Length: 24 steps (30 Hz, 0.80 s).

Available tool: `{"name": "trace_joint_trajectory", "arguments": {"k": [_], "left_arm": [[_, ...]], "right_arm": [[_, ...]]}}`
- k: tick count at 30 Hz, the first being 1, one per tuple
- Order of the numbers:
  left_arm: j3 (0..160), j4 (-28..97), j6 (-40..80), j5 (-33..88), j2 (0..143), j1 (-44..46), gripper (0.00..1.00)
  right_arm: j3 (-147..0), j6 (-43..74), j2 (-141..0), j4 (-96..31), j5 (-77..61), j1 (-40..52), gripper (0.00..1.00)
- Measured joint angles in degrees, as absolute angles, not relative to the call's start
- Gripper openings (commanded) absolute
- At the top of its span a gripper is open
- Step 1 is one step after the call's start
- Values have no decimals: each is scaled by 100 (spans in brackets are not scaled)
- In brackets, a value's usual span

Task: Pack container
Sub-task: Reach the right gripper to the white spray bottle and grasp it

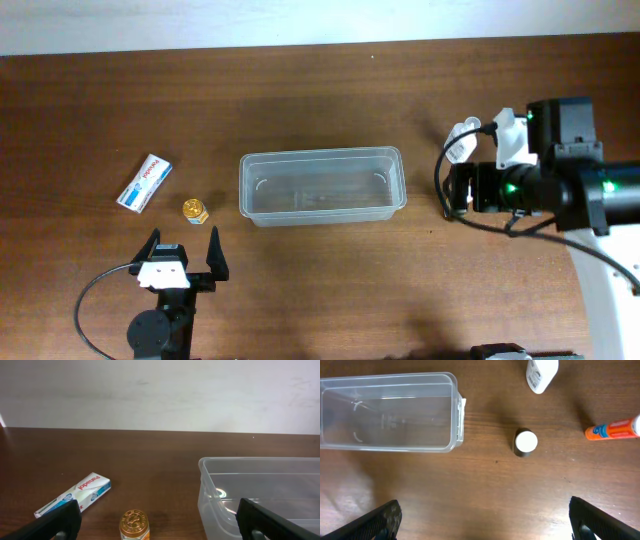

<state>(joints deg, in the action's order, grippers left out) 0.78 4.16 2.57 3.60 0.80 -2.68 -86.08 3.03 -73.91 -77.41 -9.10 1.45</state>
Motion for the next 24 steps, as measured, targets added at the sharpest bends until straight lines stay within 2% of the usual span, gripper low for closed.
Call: {"name": "trace_joint_trajectory", "arguments": {"k": [5, 15, 24], "left_arm": [[78, 416, 257, 360, 80, -266, 99], [78, 416, 257, 360, 80, -268, 99], [78, 416, 257, 360, 80, -268, 99]], "right_arm": [[-9096, 303, -7942, -7839, -921, 145, 98], [-11292, 495, -10154, -8101, -847, 78, 98], [-11518, 541, -10951, -7498, -799, -491, 98]]}}
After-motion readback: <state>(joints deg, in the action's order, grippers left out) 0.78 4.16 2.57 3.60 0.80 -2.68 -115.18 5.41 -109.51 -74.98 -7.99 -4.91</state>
